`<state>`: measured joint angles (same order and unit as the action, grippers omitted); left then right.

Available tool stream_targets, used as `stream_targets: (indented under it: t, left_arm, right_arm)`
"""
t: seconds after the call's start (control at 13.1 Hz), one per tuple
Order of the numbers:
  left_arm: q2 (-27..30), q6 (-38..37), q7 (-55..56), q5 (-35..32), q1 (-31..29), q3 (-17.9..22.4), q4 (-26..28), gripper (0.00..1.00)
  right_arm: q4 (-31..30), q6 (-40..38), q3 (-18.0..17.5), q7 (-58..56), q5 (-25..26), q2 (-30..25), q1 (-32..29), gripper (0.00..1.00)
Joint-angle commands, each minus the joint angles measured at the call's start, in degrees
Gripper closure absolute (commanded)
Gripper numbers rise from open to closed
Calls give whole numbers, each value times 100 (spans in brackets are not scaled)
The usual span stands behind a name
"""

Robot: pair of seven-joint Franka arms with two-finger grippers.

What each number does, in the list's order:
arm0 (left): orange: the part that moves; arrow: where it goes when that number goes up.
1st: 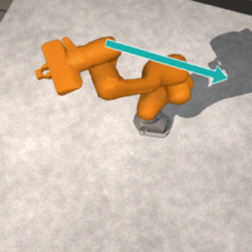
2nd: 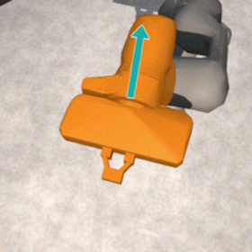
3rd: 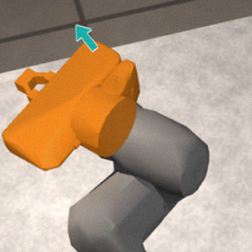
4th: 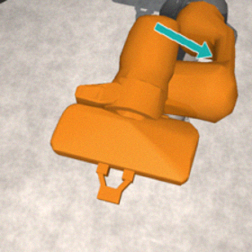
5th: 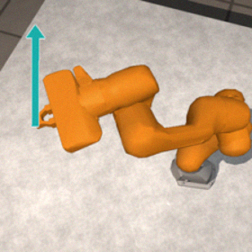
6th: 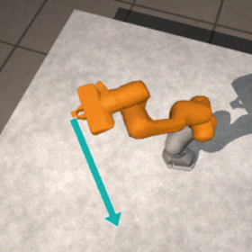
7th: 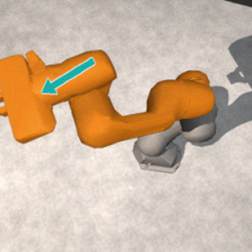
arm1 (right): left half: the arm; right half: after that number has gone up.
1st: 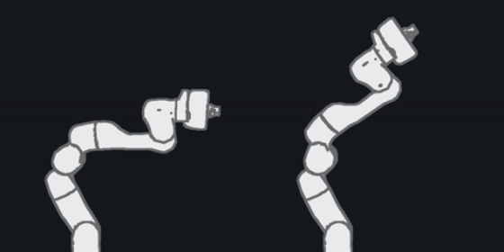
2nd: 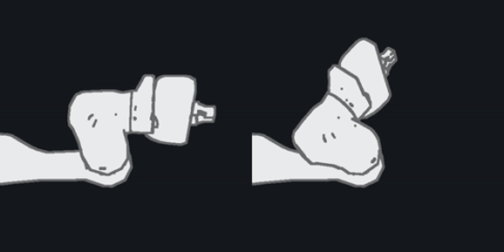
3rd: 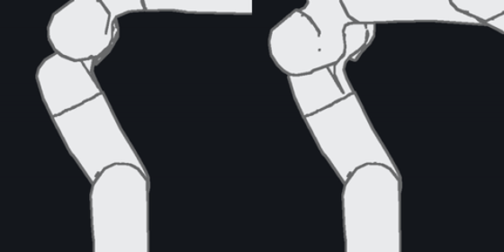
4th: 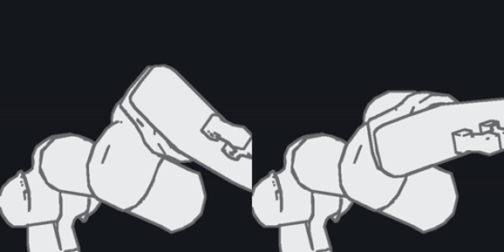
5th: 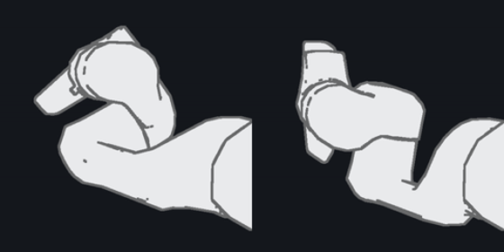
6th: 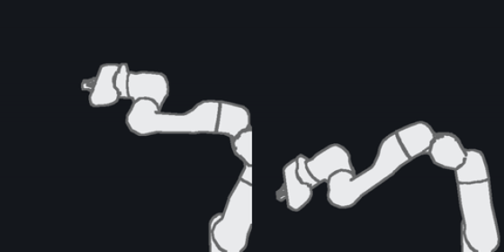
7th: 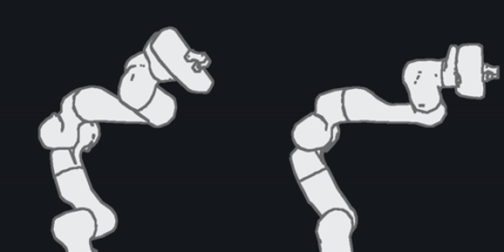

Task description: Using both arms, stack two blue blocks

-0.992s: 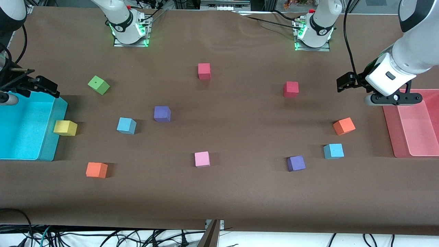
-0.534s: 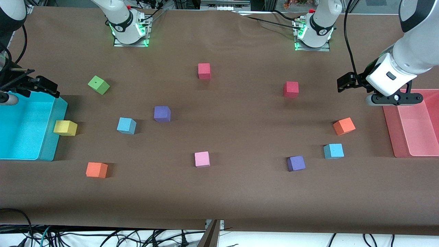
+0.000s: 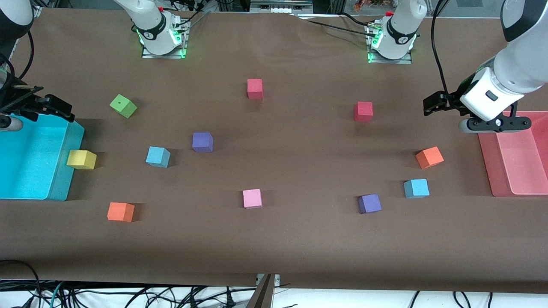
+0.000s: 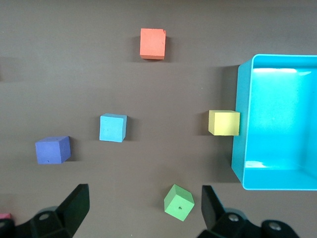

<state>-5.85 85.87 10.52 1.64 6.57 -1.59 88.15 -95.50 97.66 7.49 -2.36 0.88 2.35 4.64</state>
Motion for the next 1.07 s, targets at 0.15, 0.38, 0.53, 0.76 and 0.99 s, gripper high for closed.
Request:
stream_targets:
  t: [0.15,0.38,0.53,0.76,0.99]
  left_arm:
    - [-12,-35,-59,-138,-77,-8,-26,0]
    - [206,227,-68,-129,-86,-8,349,0]
    - [452,692,-68,-129,-147,19,850,0]
    - [471,791,-59,-138,-270,19,984,0]
    - [436,949,-41,-121,-357,10,932,0]
  right_arm:
    - [-30,-37,-10,-10,44,-42,1,0]
    - [-30,-37,-10,-19,44,-42,10,0]
    - [-30,-37,-10,-19,44,-42,10,0]
    - [-30,-37,-10,-19,44,-42,10,0]
    - [-30,-37,-10,-19,44,-42,1,0]
